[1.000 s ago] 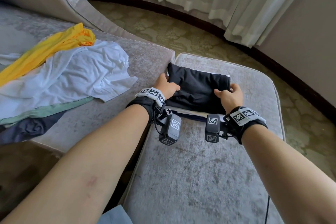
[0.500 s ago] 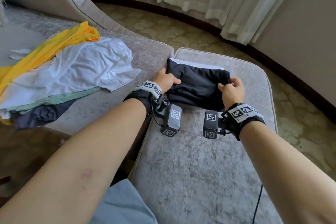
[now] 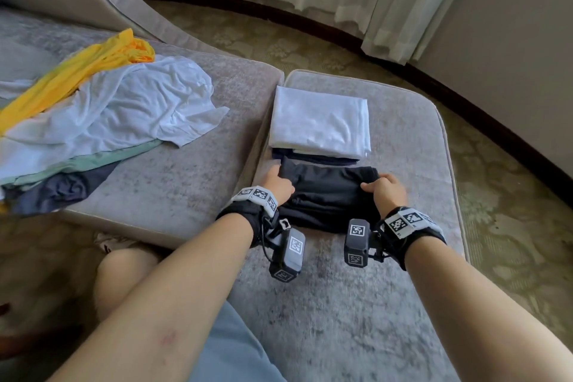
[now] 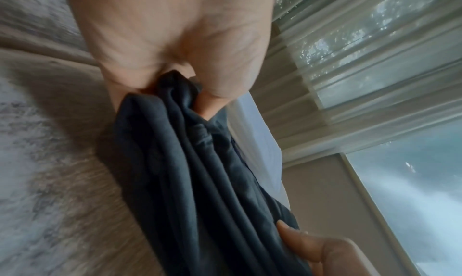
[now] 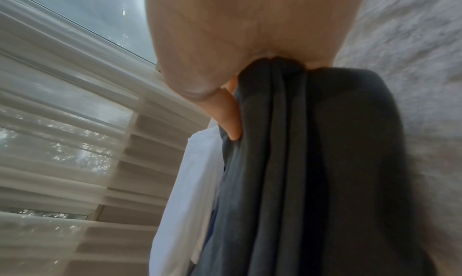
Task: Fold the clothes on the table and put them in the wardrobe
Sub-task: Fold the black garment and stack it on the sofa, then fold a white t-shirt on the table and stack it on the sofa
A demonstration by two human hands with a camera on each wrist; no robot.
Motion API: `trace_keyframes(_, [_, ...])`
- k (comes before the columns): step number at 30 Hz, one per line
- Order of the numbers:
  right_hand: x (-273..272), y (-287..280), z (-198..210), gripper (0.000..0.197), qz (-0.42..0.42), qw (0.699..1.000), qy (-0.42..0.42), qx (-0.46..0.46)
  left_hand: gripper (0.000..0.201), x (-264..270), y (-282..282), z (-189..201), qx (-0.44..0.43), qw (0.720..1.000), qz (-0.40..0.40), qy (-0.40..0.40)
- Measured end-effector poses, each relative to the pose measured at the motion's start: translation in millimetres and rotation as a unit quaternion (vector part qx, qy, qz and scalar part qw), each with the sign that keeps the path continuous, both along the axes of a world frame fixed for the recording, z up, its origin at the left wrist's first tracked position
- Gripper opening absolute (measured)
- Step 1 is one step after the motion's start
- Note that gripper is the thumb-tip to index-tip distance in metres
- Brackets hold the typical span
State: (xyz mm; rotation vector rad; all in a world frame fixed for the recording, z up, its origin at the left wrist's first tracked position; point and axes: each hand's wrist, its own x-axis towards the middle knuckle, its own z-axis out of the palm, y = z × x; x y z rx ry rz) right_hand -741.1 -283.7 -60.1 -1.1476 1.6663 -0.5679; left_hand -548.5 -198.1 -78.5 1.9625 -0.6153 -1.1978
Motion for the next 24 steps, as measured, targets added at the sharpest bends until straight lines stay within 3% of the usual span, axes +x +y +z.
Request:
trace_keyframes(5, [11,-6,-4,0.024,0.021,1.0,0.01,0.007,0.041,19,-1,-13,-0.034,0.997,0.032,-0.055])
trace_keyframes(9, [24,-15,-5,0.023,0.03,0.999,0.039,0.001,0.048,34,-1,-16,0.016,0.994,-0.019,-0.11])
trace_keyframes(12, [33,-13,-9,0.033,0.004,0.995,0.104,0.001,0.064,29,-4,-13,0.095,0.973,-0.075,-0.197])
trace_keyframes(15, [44,-8,-9,0.045,-0.056,0.988,0.137,-0.03,0.065,21,-4,-15,0.07,0.95,-0.06,-0.298])
trace_keyframes(19, [58,-1,0,0.041,-0.069,0.975,0.173,-0.118,0.054,19,6,-28,0.027,0.919,-0.089,-0.384])
trace_keyframes(22, [74,2,9,0.039,-0.027,0.976,0.158,-0.147,0.04,27,13,-27,0.03,0.949,-0.098,-0.299])
trace_keyframes(24, [92,2,19,0.036,-0.007,0.976,0.144,-0.161,0.031,53,16,-16,0.003,0.974,-0.052,-0.219])
